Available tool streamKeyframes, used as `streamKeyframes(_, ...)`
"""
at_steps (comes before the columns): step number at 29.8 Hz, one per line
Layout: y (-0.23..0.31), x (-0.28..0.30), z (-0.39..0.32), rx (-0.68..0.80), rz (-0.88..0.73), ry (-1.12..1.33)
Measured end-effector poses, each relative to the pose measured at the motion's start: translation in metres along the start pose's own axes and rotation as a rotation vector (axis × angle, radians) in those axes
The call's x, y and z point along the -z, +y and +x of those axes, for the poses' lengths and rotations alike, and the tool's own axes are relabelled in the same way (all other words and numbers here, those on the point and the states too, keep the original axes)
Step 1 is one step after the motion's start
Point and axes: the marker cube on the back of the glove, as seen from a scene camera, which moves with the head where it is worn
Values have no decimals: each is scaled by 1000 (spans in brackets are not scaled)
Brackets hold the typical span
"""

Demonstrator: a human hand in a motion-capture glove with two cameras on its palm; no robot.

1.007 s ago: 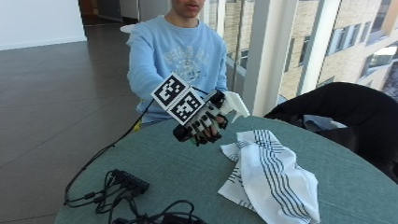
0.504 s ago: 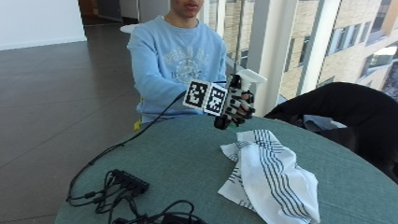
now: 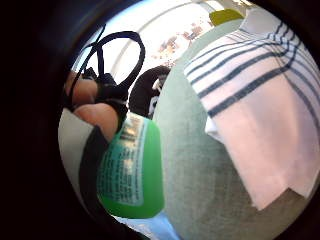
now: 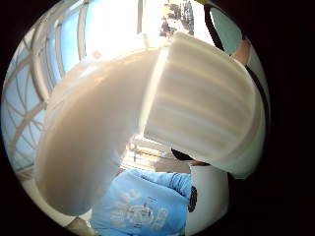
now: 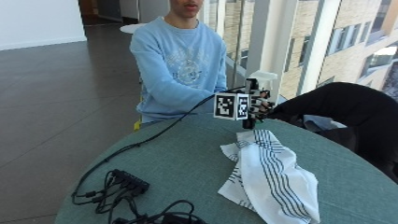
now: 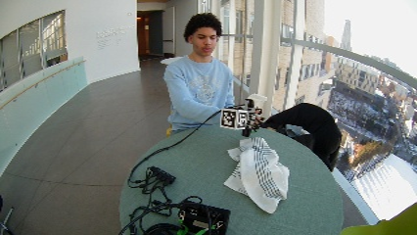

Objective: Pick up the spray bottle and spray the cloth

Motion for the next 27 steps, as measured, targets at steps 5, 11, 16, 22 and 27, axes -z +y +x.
streamKeyframes(5, -2, -16, 5, 31, 8, -22)
streamKeyframes(11, -2, -29, 12, 37, 12, -21)
streamKeyframes(16, -2, -38, 15, 47, 20, -29)
streamKeyframes(22, -1, -47, 17, 60, 17, -33)
streamKeyframes(27, 0, -50, 19, 55, 22, -37)
